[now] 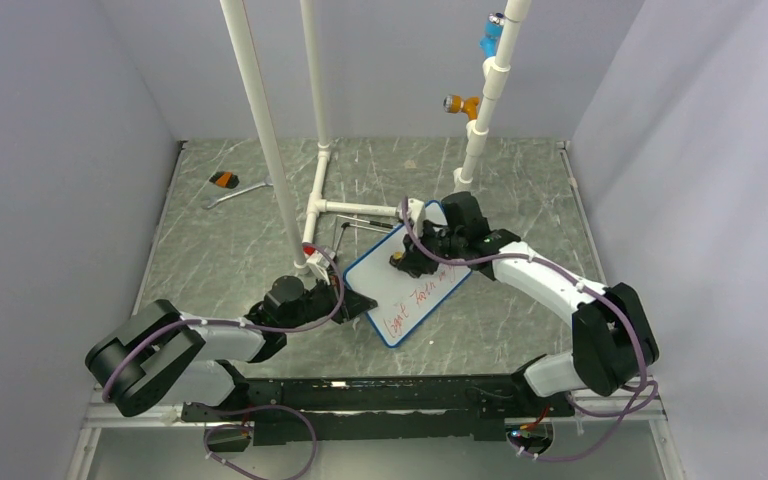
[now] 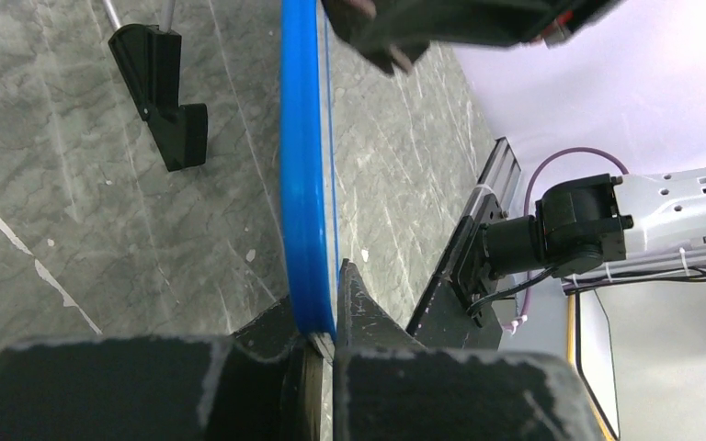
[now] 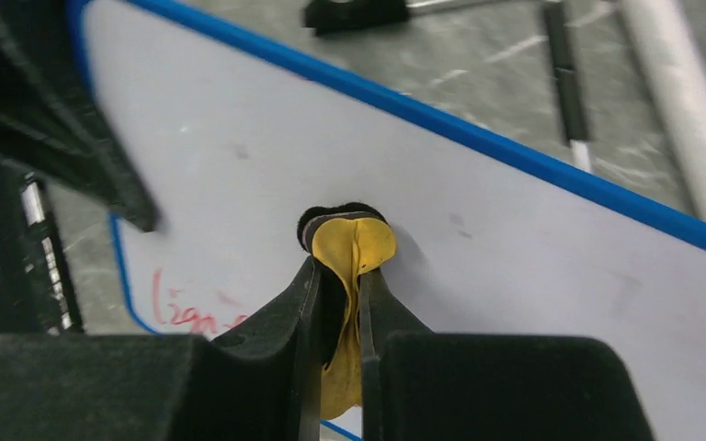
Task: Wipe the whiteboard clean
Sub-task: Erase the whiteboard at the center of the board.
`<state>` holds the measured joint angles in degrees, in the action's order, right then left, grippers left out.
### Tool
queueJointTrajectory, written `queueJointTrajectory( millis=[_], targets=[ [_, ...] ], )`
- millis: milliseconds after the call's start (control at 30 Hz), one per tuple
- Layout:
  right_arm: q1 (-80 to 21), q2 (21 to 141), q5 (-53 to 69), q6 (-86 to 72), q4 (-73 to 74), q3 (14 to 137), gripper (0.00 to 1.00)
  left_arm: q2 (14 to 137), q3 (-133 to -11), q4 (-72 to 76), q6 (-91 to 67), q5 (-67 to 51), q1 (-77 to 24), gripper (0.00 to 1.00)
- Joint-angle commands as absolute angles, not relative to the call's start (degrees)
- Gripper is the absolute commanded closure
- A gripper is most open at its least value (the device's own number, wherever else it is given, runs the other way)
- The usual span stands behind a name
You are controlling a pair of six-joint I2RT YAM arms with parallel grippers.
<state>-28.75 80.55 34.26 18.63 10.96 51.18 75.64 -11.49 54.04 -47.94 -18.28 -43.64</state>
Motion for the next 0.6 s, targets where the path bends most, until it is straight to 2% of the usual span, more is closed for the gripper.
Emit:
queueJointTrajectory(
  millis=[0,133,233,367,567],
  targets=[
    [-30.21,79.81,36.62,21.52,12.69,50.88,1.00,74.81,-11.86,57.23,-43.65,-26.28,-45.26,1.00],
    [-24.21,79.24,24.41,12.65,5.91,49.72,1.00,74.80,-12.19,56.73,-43.51,-26.49,-45.23,1.00],
    [-19.12,79.16,21.79,8.32,3.10,48.45,1.00,74.92,-12.08,57.06,-43.52,-26.57,-45.22,1.00],
    [-19.24,80.48,29.19,9.95,4.68,48.53,1.00,75.18,-12.18,57.40,-43.57,-27.01,-45.20,1.00],
    [-31.82,80.66,39.28,21.14,12.08,50.15,1.00,75.32,-11.70,59.00,-44.77,-27.16,-45.23,1.00]
  ],
)
